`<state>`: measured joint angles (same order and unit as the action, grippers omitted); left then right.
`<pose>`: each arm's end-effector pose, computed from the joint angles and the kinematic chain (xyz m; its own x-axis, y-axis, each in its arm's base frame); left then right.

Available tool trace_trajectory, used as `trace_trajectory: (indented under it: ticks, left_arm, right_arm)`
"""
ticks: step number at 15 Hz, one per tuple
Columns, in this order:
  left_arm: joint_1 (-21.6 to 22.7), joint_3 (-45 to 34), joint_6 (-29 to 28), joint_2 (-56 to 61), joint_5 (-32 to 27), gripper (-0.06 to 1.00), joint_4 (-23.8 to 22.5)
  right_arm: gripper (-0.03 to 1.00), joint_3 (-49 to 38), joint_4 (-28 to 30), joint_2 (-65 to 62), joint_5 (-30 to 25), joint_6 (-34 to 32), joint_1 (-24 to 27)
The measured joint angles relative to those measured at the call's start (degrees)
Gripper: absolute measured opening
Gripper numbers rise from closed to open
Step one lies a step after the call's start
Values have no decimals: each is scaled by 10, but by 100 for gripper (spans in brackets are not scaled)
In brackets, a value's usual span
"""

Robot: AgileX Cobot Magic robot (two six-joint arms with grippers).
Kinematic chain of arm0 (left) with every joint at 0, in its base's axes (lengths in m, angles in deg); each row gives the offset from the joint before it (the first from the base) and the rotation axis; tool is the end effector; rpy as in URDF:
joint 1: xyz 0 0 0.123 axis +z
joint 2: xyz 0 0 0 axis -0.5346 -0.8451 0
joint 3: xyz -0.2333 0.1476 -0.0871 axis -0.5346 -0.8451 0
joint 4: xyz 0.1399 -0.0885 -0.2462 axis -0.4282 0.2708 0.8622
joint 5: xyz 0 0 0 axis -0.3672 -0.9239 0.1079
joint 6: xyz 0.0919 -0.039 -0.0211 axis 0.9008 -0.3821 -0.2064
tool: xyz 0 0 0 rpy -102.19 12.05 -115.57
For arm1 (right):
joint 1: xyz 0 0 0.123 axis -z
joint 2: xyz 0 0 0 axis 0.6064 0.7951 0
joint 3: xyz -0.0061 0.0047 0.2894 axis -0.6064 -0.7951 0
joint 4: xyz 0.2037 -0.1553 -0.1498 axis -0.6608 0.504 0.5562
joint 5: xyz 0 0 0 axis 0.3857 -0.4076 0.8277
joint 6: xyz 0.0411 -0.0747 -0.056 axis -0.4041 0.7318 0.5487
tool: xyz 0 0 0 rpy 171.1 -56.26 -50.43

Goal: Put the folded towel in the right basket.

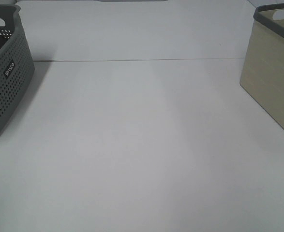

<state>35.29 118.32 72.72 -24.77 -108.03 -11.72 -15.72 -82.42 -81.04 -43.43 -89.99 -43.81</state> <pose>0.0401 0.0012 0.2955 -0.4368 -0.0038 -0.8996 -0.0359 0.9993 0.0133 0.0429 0.0011 0.2771 -0.5228 -0.0402 -0.8515 -0.0711 0.9975 -0.0034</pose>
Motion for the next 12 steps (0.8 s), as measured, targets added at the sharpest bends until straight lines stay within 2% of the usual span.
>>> trace_trajectory:
  ticks: [3, 7, 12]
  left_arm:
    - [0, 0, 0, 0, 0, 99, 0]
    - [0, 0, 0, 0, 0, 99, 0]
    - [0, 0, 0, 0, 0, 99, 0]
  right_arm:
    - [94, 0, -5, 0, 0, -1, 2]
    - [94, 0, -18, 0, 1, -1, 38]
    - [94, 0, -19, 0, 1, -2, 38]
